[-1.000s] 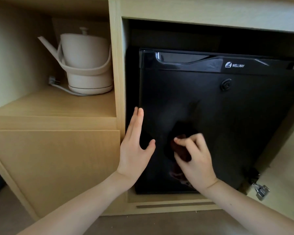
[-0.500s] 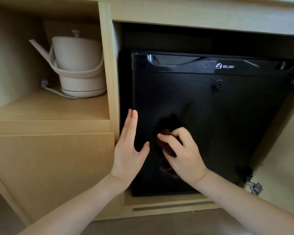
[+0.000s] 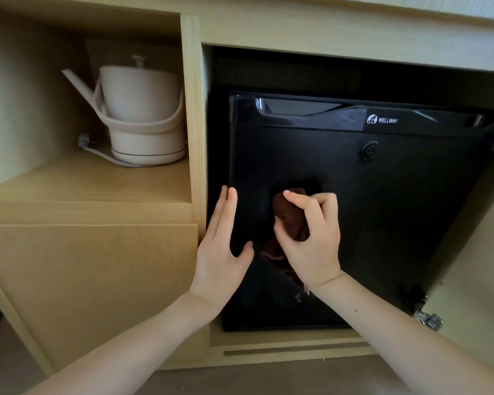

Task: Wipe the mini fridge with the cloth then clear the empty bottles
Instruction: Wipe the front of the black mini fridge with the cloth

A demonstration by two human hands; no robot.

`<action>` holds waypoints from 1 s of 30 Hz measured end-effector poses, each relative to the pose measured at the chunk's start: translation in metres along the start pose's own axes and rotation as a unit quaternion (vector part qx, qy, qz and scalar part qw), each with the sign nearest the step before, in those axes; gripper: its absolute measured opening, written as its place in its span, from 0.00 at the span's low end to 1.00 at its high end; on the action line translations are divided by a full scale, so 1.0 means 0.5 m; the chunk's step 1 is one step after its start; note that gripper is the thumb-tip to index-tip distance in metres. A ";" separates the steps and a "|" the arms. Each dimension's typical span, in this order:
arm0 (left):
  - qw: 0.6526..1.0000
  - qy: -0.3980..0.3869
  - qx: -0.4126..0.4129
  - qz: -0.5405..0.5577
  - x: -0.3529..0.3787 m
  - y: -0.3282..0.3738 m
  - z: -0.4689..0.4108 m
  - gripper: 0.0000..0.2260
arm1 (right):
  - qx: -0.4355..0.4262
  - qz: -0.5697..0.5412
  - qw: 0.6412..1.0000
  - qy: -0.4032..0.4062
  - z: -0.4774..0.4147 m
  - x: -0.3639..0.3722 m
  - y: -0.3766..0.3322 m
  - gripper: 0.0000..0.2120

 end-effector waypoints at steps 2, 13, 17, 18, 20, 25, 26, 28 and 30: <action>1.000 -0.003 0.005 0.005 -0.003 0.001 0.000 0.49 | 0.005 -0.002 1.000 0.004 -0.001 0.001 -0.002 0.20; 1.000 0.000 -0.006 -0.007 0.005 0.004 -0.001 0.46 | 0.233 -0.042 0.906 0.350 0.089 -0.014 0.001 0.24; 1.000 -0.014 0.005 -0.012 0.001 -0.003 0.002 0.45 | 0.248 -0.031 0.859 0.447 0.132 -0.004 0.002 0.20; 1.000 -0.011 0.008 -0.013 0.001 -0.002 0.002 0.45 | 0.254 -0.033 0.853 0.455 0.142 0.000 0.003 0.20; 1.000 -0.008 0.011 -0.016 0.004 0.000 0.001 0.45 | 0.289 -0.023 0.853 0.434 0.161 0.018 0.003 0.21; 1.000 0.001 0.017 -0.024 0.006 0.000 0.001 0.44 | 0.291 0.062 0.896 0.329 0.188 0.073 0.009 0.32; 1.000 -0.001 0.017 -0.023 0.006 0.000 0.001 0.44 | 0.292 0.058 0.898 0.323 0.203 0.075 0.019 0.31; 1.000 0.005 0.016 -0.020 0.004 0.000 0.003 0.43 | 0.297 0.043 0.899 0.318 0.248 0.076 0.030 0.30; 0.999 0.010 0.018 -0.024 0.003 0.001 0.008 0.42 | 0.313 0.031 0.892 0.325 0.306 0.084 0.038 0.30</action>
Point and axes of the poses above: each hand's wrist, its own z-axis away from the middle knuckle, its own x-axis out of the palm, y = z × x, the point moved 6 cm from there along -z, towards the middle knuckle, and after that the axes turned 15 degrees about -z, right-handed, at the moved point
